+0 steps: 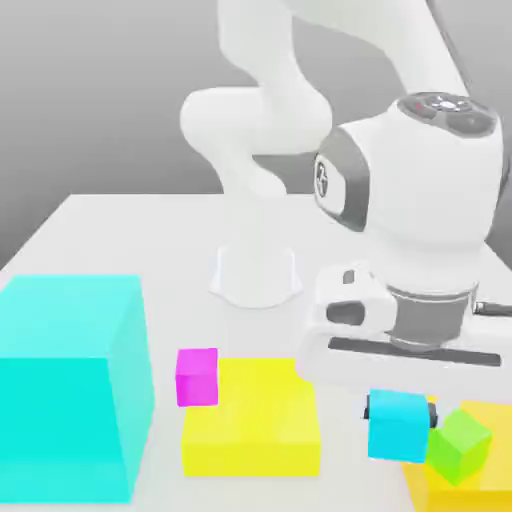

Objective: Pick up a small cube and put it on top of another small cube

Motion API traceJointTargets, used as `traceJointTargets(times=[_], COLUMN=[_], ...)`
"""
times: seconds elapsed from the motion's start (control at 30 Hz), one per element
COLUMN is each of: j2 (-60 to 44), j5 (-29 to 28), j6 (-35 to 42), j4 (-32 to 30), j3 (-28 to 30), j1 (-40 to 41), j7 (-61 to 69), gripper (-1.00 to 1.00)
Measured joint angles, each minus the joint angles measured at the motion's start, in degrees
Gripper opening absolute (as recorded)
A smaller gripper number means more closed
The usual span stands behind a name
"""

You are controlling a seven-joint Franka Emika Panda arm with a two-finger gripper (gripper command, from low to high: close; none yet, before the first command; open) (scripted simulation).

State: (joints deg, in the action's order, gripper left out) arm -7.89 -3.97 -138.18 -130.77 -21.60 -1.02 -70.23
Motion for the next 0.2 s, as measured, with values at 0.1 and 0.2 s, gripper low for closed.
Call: traceJointTargets(times=[0.1, 0.2], j2=[-4.13, -4.13], j5=[-3.10, -3.10], j6=[-4.71, -4.71], j4=[-1.05, -1.05], j3=[0.22, 0.22], j1=[-1.54, -1.54], j7=[-1.45, -1.44], gripper=[1.00, 1.00])
